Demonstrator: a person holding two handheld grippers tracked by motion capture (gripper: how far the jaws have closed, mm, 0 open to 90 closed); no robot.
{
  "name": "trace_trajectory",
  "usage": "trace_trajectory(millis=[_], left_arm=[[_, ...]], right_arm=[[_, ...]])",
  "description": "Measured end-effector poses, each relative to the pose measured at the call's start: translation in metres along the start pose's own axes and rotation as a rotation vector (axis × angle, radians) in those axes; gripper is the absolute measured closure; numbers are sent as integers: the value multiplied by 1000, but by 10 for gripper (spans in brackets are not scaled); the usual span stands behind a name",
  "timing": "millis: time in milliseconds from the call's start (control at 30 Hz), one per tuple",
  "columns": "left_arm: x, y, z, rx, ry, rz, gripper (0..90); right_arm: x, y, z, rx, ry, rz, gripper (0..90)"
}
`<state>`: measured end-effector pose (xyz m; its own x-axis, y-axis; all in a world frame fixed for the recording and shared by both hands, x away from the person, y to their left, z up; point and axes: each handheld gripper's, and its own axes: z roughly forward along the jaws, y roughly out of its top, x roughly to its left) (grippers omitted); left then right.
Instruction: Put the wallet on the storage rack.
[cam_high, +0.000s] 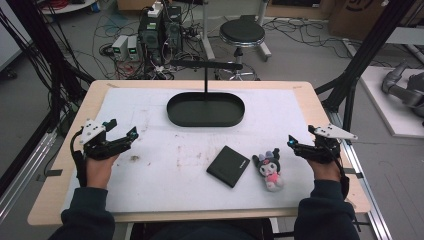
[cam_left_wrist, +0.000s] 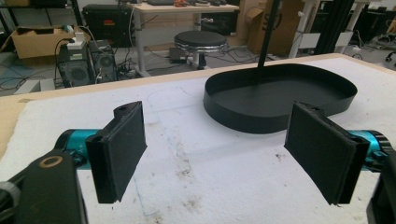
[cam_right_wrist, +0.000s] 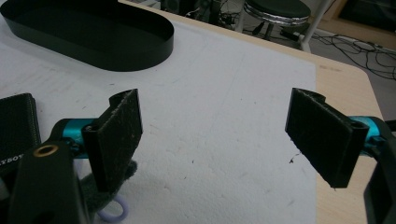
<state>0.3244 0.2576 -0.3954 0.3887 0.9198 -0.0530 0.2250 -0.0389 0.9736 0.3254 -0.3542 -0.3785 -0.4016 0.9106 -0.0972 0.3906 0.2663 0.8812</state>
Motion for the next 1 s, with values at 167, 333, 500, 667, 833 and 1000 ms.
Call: trace_trajectory(millis=[167, 333, 500, 667, 833, 1000], left_arm=[[0, -1, 3, 5, -3, 0, 202], [-2, -1, 6, 15, -6, 4, 203], [-2, -1, 3, 5, -5, 7, 207], [-1, -1, 2, 3, -4, 8, 209], [0, -4, 3, 16, -7, 9, 213], [1, -4, 2, 18, -3, 8, 215]], right_arm=[[0, -1, 1, -9, 14, 5, 192], [6, -1, 2, -10, 47, 3, 192], [22, 6, 2, -16, 98, -34, 192], [41, 11, 6, -10, 152, -86, 192], [72, 16, 17, 29, 267, -149, 197], [113, 21, 27, 68, 372, -253, 198]])
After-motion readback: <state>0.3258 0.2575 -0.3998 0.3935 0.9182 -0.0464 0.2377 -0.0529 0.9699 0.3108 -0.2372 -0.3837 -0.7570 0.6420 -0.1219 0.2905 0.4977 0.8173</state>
